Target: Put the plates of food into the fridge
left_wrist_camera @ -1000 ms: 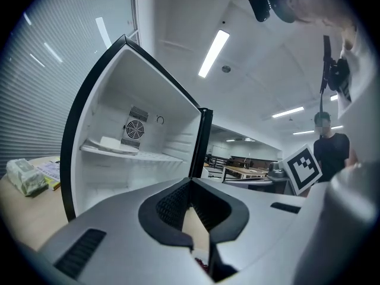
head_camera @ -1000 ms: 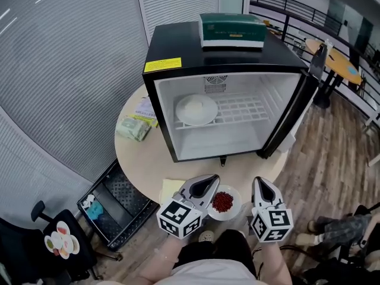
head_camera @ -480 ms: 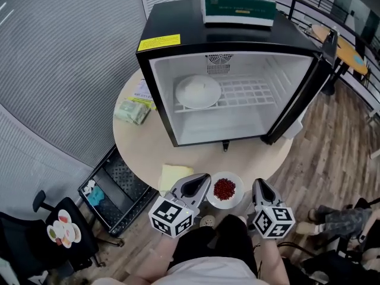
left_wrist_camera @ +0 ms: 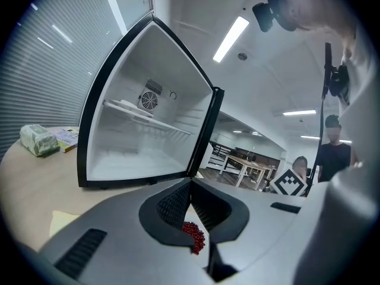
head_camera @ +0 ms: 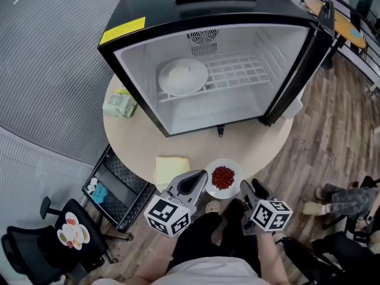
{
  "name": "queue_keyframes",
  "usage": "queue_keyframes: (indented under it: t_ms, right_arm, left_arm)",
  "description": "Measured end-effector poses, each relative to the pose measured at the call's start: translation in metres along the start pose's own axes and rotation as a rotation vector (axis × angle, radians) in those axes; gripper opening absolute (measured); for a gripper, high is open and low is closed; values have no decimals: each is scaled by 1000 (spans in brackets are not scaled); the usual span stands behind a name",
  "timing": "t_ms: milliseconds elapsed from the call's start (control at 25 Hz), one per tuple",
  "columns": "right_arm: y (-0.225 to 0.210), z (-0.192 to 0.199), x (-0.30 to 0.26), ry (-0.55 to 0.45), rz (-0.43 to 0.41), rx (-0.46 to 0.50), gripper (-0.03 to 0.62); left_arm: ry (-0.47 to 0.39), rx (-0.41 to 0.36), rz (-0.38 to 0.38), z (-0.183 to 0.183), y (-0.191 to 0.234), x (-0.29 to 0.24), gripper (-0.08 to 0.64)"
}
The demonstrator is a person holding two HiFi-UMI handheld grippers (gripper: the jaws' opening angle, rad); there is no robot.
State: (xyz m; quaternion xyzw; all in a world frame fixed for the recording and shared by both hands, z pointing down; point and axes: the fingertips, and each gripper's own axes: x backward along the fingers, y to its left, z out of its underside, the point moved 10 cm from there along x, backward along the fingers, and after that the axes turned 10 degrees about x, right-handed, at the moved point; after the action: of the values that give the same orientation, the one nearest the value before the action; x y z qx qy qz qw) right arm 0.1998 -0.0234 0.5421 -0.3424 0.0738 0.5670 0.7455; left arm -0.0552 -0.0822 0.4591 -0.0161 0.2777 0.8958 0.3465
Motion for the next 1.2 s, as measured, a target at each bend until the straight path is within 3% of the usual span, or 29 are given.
queue_keyframes:
  t_ms: [160,400,640,840,960,1200]
  right_arm:
    - [-5,28,-5,50,-18,-150,181]
    - [-10,57,-16,102,-23,-269,179]
    - [-11,67,-26,96,-114,-428,179]
    - [-9,68,-29,68,-157,-521,58]
    - [-13,71,-31,46,-189,-647,34]
    - [-16,64,-34,0,-266,-686,20]
  left_arm:
    - [22,10,0,6,0,-2,5]
    - [45,19,-4,8,6,-2,5]
    - [53,19,3,9,6,-4,5]
    - [53,34,21,11,4,-5,5]
    - [54,34,20,12,3,-5,5]
    - [51,33,19,11,3,-7,5]
